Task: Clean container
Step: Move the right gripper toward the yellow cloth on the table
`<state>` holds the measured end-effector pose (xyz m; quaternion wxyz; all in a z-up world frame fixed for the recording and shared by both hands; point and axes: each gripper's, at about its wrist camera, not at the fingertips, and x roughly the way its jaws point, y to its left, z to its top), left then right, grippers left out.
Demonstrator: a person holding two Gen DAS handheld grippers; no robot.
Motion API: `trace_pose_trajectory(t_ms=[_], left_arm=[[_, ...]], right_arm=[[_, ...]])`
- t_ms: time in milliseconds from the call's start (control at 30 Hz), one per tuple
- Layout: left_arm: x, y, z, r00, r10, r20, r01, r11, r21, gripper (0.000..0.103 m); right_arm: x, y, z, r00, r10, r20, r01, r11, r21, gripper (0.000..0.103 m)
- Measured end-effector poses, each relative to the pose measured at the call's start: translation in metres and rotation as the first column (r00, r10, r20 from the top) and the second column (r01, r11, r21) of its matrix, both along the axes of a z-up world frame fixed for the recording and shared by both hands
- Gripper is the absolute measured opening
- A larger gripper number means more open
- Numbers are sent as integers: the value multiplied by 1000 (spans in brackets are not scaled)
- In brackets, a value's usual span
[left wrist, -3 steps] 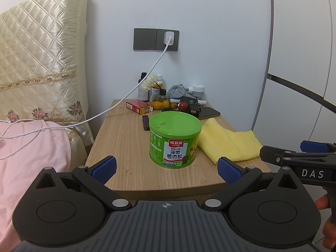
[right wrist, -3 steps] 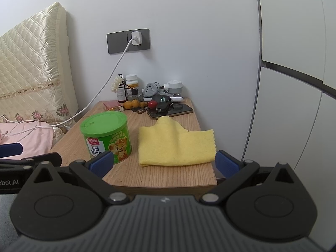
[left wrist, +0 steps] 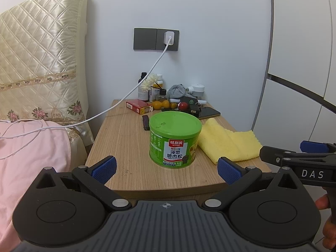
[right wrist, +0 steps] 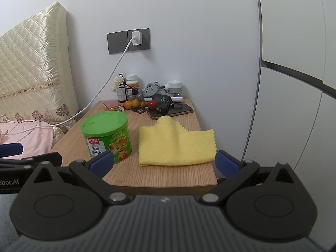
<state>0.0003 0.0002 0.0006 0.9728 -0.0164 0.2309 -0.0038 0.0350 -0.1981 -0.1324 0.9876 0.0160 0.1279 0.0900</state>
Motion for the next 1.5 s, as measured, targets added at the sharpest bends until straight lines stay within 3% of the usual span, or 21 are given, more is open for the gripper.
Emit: trace_pose_trajectory(t_ms=[533,733,1000,1200,1333,1500], left_arm=[[3,0,-7,1000,28,9,-28,999,17,103],[5,-2,-17,999,44,11,-45,998,40,103],[4,-5,-23,999,36,-1,-36,999,37,103],[0,-5,-21,1000,0,26,-1,999,37,103],[0,-2,-19,998,31,62,-34,999,41,103],[-5,3,-15,989,53,140,-59,998,36,103]], right_arm=[[6,-3,-3,1000,2,-21,-1,1000,28,103],[7,-13,-9,999,-28,19,26,995,98,103],[16,-15,-14,999,-21,28,18,996,92,103],[11,-13,-19,999,-4,35,1,996,92,103],[10,-11,-16,998,6,62,-10,998,67,103],[17,-6,-18,999,31,29,-32,999,30,103]])
